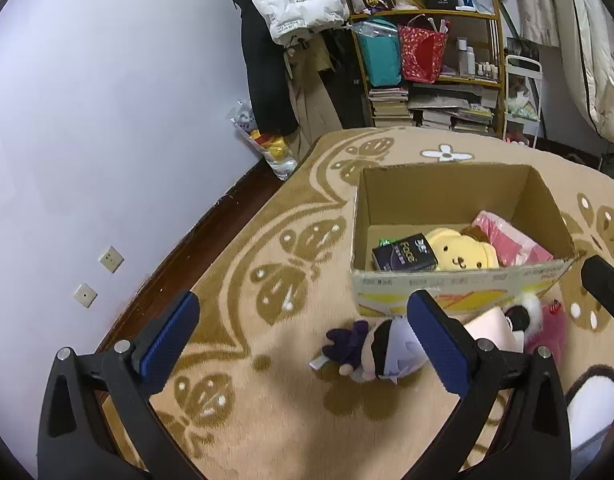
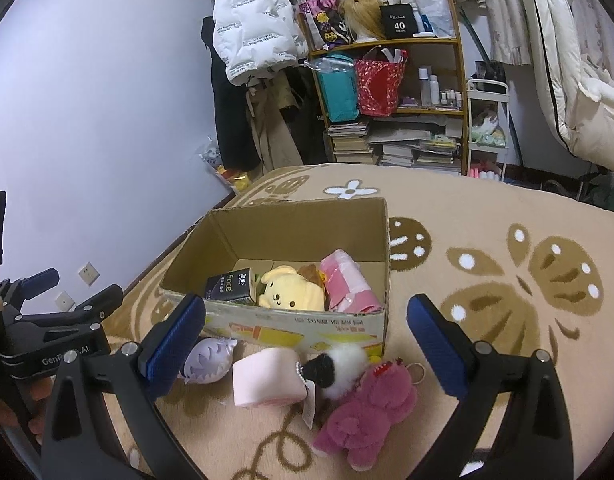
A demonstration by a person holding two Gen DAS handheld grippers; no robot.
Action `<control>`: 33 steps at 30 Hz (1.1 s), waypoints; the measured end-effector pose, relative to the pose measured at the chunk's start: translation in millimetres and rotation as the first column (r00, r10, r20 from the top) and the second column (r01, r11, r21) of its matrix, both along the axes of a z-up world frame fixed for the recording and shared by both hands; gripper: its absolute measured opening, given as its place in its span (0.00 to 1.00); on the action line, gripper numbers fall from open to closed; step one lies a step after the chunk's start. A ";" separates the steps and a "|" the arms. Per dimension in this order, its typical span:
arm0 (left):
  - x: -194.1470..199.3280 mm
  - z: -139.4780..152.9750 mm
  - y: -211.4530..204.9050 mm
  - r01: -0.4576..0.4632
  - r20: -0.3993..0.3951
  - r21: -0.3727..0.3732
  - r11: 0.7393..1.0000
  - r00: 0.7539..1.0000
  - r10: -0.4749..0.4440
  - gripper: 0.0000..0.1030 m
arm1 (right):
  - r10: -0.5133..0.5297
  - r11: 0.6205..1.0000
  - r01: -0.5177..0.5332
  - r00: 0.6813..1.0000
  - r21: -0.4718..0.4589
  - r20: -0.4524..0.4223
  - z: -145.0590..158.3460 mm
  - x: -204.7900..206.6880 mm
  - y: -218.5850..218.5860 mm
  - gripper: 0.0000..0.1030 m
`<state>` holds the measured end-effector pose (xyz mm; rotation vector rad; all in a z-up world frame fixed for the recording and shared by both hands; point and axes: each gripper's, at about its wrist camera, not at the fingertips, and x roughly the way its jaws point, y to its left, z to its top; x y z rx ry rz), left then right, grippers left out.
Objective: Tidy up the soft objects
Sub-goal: 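Lower both tools toward the plushes lying beside the box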
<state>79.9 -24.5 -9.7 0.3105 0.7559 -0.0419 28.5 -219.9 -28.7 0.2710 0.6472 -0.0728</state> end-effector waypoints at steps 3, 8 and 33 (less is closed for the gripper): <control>-2.5 -2.0 2.5 -0.004 -0.017 -0.015 1.000 1.000 0.003 1.00 | -0.003 1.000 0.003 1.000 0.004 -0.011 -2.3 -4.3 1.3 1.00; -6.3 -3.6 9.5 -0.021 -0.030 -0.040 0.999 0.999 0.019 1.00 | -0.005 1.000 0.005 0.999 0.004 -0.038 -8.7 -8.0 1.0 1.00; 10.3 -40.3 2.0 -0.044 -0.125 0.013 0.999 0.991 0.045 1.00 | -0.048 0.998 0.056 0.973 0.028 -0.224 -63.6 1.1 -6.2 1.00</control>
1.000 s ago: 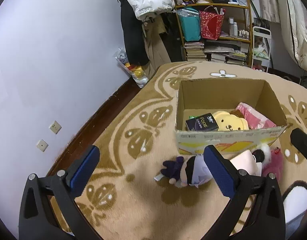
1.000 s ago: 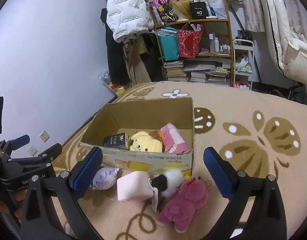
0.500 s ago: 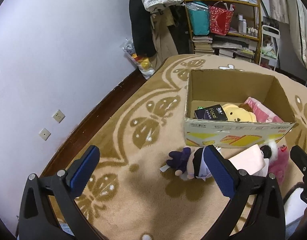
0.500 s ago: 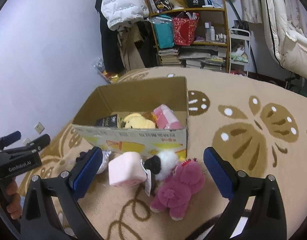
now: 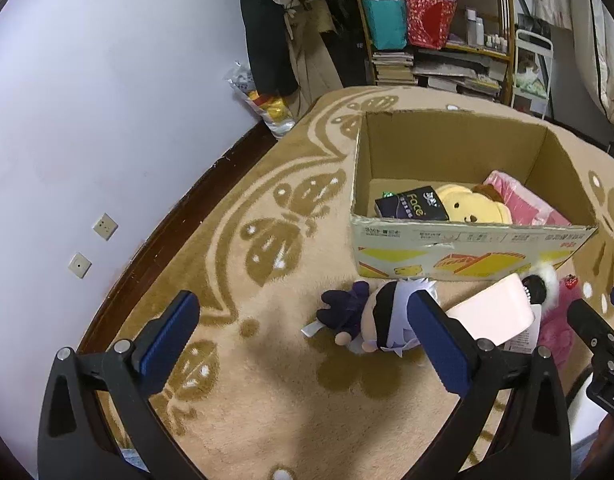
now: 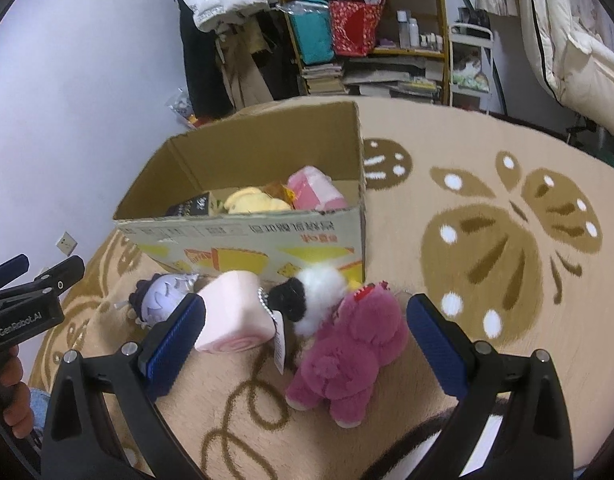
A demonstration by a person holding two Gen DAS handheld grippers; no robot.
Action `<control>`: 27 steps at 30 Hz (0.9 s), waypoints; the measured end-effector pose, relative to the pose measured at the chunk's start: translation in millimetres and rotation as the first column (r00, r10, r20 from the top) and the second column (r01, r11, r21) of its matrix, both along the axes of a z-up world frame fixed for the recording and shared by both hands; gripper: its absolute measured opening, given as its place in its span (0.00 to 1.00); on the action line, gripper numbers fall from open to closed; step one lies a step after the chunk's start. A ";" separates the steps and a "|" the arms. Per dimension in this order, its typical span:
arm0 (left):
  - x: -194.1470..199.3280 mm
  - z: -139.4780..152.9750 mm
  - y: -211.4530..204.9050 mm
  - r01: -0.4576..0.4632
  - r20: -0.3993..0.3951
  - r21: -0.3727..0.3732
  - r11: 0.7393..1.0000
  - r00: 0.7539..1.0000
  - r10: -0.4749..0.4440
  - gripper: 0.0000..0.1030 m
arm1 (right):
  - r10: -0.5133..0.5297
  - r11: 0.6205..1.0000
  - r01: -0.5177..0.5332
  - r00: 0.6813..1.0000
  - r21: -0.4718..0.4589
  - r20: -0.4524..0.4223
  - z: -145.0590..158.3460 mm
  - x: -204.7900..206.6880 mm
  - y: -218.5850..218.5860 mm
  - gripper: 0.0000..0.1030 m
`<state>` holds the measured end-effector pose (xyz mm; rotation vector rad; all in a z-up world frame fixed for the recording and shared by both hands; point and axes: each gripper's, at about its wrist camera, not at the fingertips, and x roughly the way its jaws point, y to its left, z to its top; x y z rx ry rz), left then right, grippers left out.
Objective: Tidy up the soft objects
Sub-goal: 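Lower both tools toward the plushes lying beside the box, then grasp the white-haired doll plush with the left tool while the right tool grasps the pink bear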
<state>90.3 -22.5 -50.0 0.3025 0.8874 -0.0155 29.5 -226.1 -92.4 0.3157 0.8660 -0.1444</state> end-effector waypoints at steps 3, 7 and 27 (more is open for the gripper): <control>3.6 -6.4 -2.1 0.001 -0.017 0.007 1.000 1.000 -0.001 1.00 | -0.013 1.000 0.013 1.000 0.019 -0.018 -6.3 0.2 -3.1 1.00; 8.0 -13.4 -4.0 -0.002 -0.040 0.004 1.000 0.999 0.002 1.00 | -0.025 0.999 0.027 0.998 0.033 -0.059 -17.3 1.9 -8.3 0.98; 31.3 -49.9 -12.7 0.018 -0.172 -0.012 1.000 0.985 -0.020 1.00 | -0.050 0.991 0.074 0.977 0.112 -0.206 -60.8 9.7 -19.7 0.78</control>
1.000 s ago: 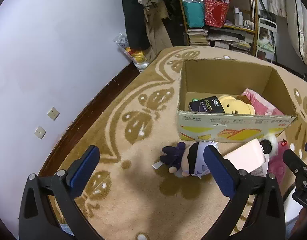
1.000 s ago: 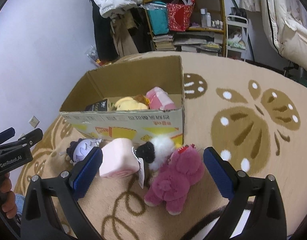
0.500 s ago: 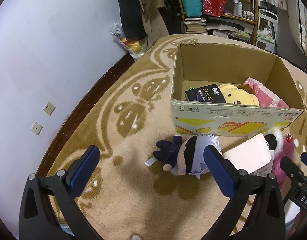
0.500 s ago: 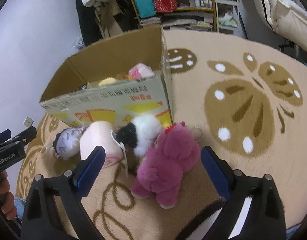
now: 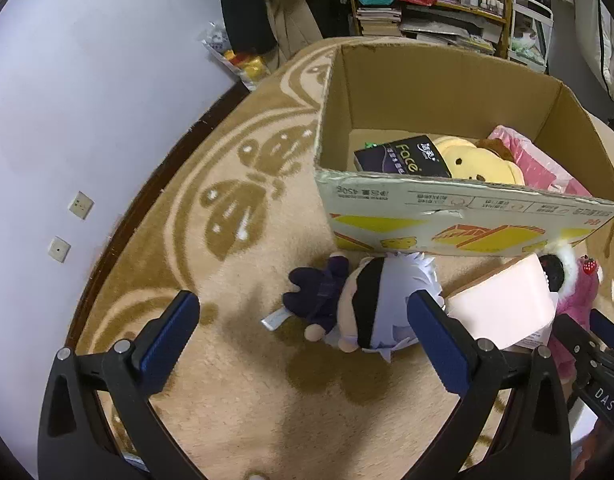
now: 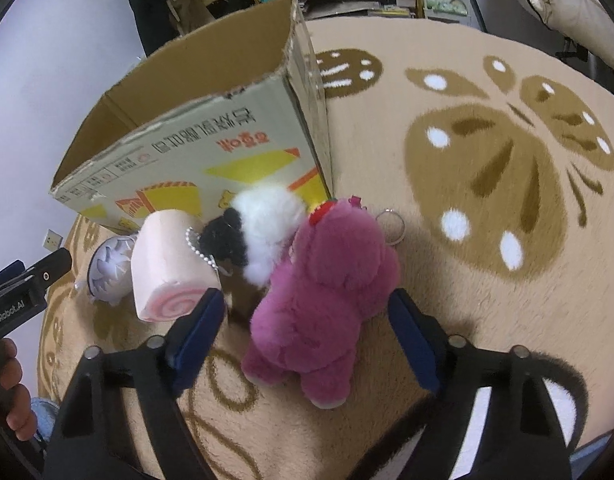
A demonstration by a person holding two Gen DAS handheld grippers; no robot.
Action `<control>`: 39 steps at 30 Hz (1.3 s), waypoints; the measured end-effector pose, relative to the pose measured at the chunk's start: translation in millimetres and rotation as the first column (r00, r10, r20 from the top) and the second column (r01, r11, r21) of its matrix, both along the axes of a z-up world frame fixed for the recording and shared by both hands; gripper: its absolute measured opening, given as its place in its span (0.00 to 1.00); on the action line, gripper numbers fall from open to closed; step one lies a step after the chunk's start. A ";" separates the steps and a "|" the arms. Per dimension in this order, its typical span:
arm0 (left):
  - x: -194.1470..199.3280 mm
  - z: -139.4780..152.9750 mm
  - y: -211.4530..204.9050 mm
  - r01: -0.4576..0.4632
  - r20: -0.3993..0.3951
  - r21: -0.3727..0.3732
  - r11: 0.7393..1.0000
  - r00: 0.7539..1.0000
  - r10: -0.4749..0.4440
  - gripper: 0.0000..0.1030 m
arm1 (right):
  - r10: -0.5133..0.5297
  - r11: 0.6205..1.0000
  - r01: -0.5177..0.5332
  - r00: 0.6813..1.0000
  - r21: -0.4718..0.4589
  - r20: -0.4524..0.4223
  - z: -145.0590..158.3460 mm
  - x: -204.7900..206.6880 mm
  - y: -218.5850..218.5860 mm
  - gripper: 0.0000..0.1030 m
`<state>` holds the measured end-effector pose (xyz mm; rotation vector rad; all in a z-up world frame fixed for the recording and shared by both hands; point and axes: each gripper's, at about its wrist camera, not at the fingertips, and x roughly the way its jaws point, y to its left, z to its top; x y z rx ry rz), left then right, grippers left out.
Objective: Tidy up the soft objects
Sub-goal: 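Grasp the white-haired doll plush with the left tool while the right tool grasps the pink bear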
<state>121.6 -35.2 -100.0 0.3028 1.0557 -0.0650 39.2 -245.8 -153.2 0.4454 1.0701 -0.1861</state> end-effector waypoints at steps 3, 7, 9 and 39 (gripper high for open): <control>3.7 -5.4 -1.5 0.006 -0.029 -0.011 1.000 1.000 -0.007 1.00 | -0.016 1.000 0.016 1.000 0.006 -0.006 -3.3 0.9 -2.7 0.76; 7.2 -9.1 -4.5 0.014 -0.052 -0.033 0.999 0.999 -0.016 1.00 | -0.039 0.999 0.039 0.999 0.029 -0.006 -6.6 2.2 -8.3 0.76; 8.9 -12.4 -5.3 0.016 -0.064 -0.043 0.999 0.998 -0.019 1.00 | -0.047 0.998 0.048 0.999 0.031 -0.011 -9.2 2.6 -10.8 0.76; 33.2 -56.4 -19.9 0.038 -0.165 -0.099 0.994 0.985 -0.055 1.00 | -0.042 0.999 0.043 0.998 0.021 -0.056 -28.4 21.8 -9.2 0.78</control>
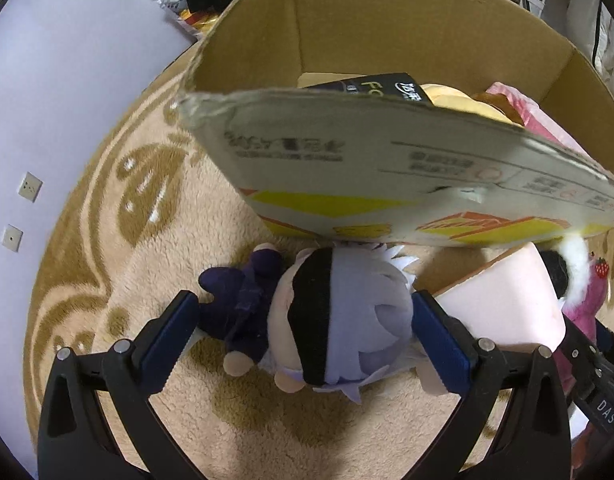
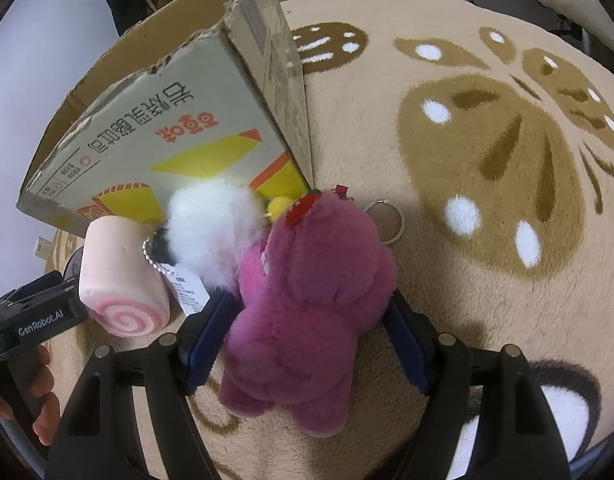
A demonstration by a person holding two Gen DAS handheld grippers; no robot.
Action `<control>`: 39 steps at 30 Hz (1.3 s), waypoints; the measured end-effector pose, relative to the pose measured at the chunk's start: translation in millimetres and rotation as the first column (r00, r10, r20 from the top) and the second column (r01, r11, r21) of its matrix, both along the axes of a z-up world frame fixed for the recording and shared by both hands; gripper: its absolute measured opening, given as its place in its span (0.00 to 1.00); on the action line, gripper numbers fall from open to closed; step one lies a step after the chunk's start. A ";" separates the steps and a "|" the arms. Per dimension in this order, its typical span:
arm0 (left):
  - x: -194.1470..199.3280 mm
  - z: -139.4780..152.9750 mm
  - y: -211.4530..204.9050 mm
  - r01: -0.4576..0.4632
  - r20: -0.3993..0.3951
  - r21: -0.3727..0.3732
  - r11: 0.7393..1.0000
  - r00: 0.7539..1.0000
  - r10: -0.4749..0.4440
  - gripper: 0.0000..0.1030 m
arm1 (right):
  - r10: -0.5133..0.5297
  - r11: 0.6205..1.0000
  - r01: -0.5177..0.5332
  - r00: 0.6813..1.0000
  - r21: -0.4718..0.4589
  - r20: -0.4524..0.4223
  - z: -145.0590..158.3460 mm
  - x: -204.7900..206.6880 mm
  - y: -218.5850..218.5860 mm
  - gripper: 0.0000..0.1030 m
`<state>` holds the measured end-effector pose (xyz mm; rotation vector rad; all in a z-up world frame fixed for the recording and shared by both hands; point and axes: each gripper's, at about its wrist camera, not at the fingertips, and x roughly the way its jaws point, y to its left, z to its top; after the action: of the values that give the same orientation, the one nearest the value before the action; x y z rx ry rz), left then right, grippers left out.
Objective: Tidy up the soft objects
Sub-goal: 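Grasp the white-haired doll plush with the left tool while the right tool grasps the pink bear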
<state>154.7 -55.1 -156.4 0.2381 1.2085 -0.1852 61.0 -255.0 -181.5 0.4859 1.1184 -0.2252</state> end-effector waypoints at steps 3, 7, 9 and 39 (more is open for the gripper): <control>2.0 -2.4 2.0 0.005 -0.003 0.008 1.000 1.000 -0.005 1.00 | -0.002 1.000 0.002 1.000 0.005 0.000 0.1 0.0 0.7 0.78; 3.9 -6.0 0.3 0.006 -0.009 0.011 1.000 1.000 -0.006 1.00 | 0.001 1.000 -0.001 1.000 0.004 -0.003 -0.1 0.5 0.4 0.78; 7.1 -6.9 0.3 0.000 -0.013 0.002 1.000 1.000 0.000 1.00 | 0.003 1.000 -0.003 1.000 0.001 -0.004 0.8 1.0 0.7 0.78; -6.9 5.9 23.9 -0.009 -0.003 -0.103 0.995 1.000 0.009 0.54 | -0.001 1.000 0.001 0.997 -0.002 0.072 25.3 -13.9 -1.0 0.62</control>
<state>147.8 -31.3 -150.4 0.1429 1.1985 -0.2393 47.1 -256.0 -156.2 0.4888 1.0471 -0.2080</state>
